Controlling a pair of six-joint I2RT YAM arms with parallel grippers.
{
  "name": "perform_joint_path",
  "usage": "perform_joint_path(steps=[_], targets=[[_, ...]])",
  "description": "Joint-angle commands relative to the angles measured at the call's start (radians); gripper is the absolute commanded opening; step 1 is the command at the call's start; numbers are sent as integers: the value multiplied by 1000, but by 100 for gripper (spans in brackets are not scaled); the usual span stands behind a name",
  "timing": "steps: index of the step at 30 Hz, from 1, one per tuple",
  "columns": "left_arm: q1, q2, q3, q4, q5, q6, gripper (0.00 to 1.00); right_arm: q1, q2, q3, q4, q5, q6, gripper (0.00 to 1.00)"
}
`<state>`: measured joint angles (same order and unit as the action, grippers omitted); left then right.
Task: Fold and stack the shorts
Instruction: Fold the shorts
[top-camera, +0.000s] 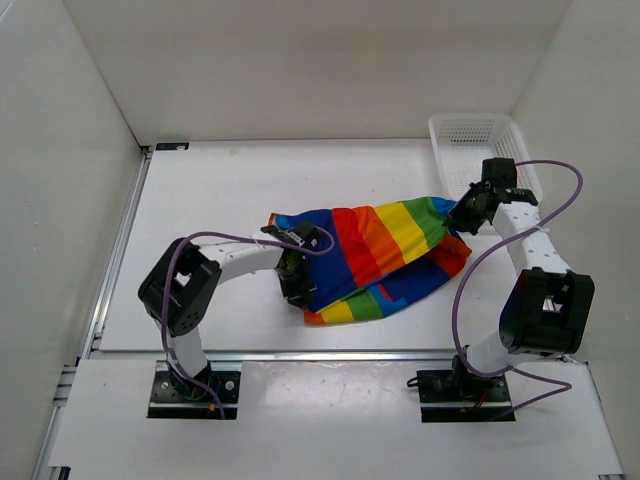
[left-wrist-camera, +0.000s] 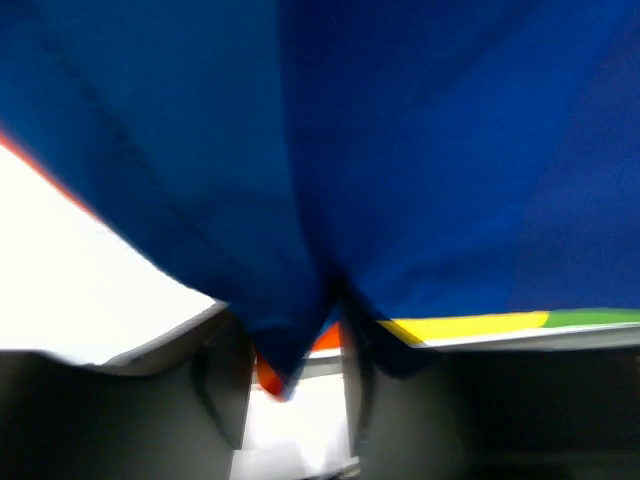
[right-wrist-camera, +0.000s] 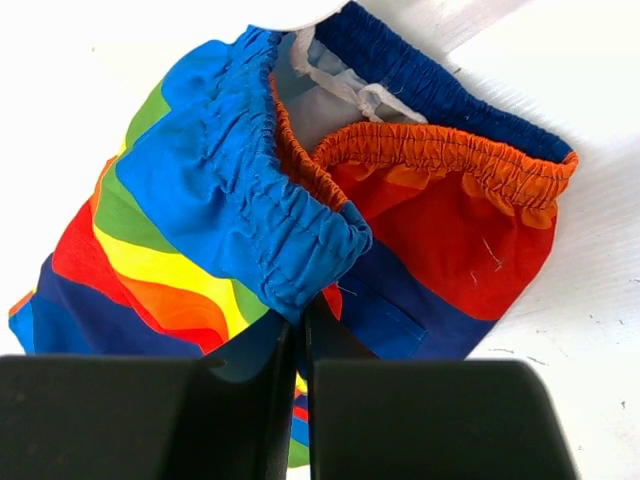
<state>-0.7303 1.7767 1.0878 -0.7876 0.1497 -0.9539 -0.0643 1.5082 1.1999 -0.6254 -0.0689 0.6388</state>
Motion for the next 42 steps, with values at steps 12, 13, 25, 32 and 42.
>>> perform_joint_path(steps=[12,13,25,32,42], targets=[[359,-375,-98,-68,-113,114,10,55,-25,-34,33,-111,-18,3],[377,-375,-85,-78,-113,133,10,72,-25,-25,33,-111,-18,3],[562,-280,-26,-117,-125,285,64,231,4,15,23,-71,-5,2],[582,-303,-55,-117,-125,314,65,254,14,15,23,-62,4,2],[509,-231,-80,-84,-95,296,53,254,32,24,23,-62,4,2]])
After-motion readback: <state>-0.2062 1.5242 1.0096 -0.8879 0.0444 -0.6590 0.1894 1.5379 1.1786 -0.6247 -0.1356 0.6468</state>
